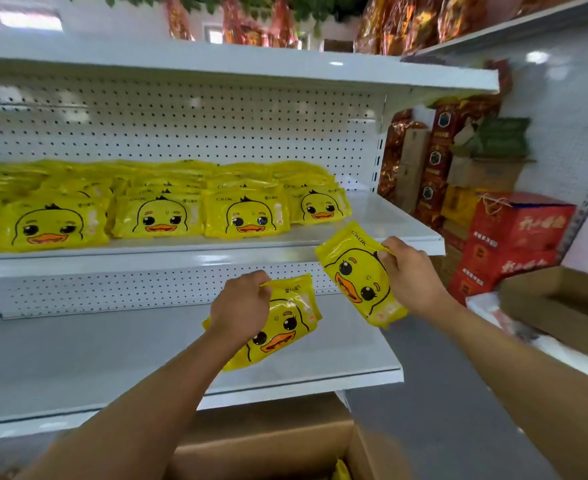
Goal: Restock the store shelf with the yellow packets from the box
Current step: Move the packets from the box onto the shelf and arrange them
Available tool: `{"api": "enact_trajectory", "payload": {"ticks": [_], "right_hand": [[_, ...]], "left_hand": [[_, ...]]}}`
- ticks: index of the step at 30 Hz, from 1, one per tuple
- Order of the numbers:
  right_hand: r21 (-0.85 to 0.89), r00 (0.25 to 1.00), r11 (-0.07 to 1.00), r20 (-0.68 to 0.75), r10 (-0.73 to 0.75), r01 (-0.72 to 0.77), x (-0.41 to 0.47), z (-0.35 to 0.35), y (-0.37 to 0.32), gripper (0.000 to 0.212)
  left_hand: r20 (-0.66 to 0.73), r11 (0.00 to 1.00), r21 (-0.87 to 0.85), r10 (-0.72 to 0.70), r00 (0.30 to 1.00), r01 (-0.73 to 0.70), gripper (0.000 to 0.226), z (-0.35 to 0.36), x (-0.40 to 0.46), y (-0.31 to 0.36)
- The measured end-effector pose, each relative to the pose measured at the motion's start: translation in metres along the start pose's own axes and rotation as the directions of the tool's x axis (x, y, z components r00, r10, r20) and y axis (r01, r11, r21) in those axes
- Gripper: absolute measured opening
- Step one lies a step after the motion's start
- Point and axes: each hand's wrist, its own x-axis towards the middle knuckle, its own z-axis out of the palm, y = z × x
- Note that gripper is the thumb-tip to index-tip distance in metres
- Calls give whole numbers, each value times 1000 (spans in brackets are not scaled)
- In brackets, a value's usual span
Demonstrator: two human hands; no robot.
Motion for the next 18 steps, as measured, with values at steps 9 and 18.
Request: {"api": "enact_trajectory", "payload": {"ticks": [9,18], "right_hand": [[-59,947,955,162,-277,290,157,2,12,19],[-119,838,874,369,-401,470,240,62,7,23]], "left_hand": [[-140,999,-26,-29,990,25,16,-26,56,31],[-214,995,-27,-96,972,92,28,-41,82,39]]}}
